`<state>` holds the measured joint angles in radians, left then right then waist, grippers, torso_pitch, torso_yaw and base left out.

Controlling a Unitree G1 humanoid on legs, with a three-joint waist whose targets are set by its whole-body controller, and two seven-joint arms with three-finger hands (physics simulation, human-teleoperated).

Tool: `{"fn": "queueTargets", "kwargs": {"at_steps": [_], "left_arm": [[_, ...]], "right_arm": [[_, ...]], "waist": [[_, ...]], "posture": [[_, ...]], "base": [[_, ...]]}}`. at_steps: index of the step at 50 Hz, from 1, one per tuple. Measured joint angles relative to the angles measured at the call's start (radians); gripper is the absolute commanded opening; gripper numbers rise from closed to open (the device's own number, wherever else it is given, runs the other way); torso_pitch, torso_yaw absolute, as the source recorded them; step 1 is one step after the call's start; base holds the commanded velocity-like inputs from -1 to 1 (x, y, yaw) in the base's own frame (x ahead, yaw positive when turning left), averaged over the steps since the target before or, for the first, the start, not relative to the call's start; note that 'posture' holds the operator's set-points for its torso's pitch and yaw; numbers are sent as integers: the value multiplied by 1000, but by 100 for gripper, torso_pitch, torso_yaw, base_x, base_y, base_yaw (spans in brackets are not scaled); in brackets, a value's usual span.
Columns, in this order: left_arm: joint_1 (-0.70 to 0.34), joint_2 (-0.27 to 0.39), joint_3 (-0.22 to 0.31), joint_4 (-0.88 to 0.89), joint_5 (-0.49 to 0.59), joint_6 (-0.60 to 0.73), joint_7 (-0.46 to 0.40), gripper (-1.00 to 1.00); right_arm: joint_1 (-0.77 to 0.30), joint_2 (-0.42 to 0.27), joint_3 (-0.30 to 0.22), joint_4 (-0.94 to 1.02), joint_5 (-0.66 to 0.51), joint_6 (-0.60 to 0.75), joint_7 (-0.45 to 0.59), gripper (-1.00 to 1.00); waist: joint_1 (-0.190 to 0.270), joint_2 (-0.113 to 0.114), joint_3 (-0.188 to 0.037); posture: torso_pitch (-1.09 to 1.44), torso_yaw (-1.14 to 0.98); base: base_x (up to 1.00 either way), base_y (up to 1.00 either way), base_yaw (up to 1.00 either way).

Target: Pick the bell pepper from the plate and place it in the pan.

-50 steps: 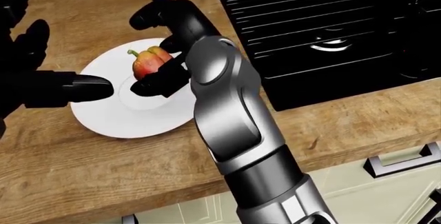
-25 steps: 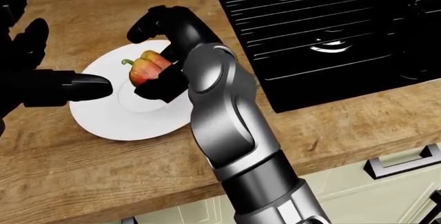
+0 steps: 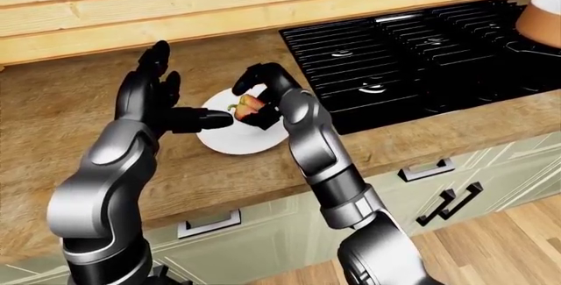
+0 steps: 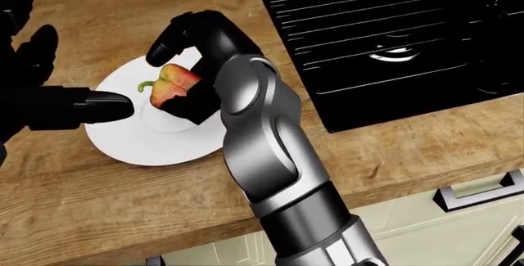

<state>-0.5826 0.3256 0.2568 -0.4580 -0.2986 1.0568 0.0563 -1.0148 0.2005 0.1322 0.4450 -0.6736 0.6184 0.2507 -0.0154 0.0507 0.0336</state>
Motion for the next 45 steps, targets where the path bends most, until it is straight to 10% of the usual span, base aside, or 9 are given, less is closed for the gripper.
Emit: {"fn": "queueTargets", "kwargs": {"at_steps": [38,45], "left_arm": [[-12,-1,-4,1,0,8,0,100],[-73,26,-18,5,2,45,-8,100]], "right_arm": [[-77,-21,-22,12,40,55,-4,-63],[-198,-89,-106,-119,132,212,20,-76]], "waist": [[1,-3,8],[7,-10,20]], "posture": [[0,0],[0,0]], "base": [[0,0,0],[0,0,0]]}}
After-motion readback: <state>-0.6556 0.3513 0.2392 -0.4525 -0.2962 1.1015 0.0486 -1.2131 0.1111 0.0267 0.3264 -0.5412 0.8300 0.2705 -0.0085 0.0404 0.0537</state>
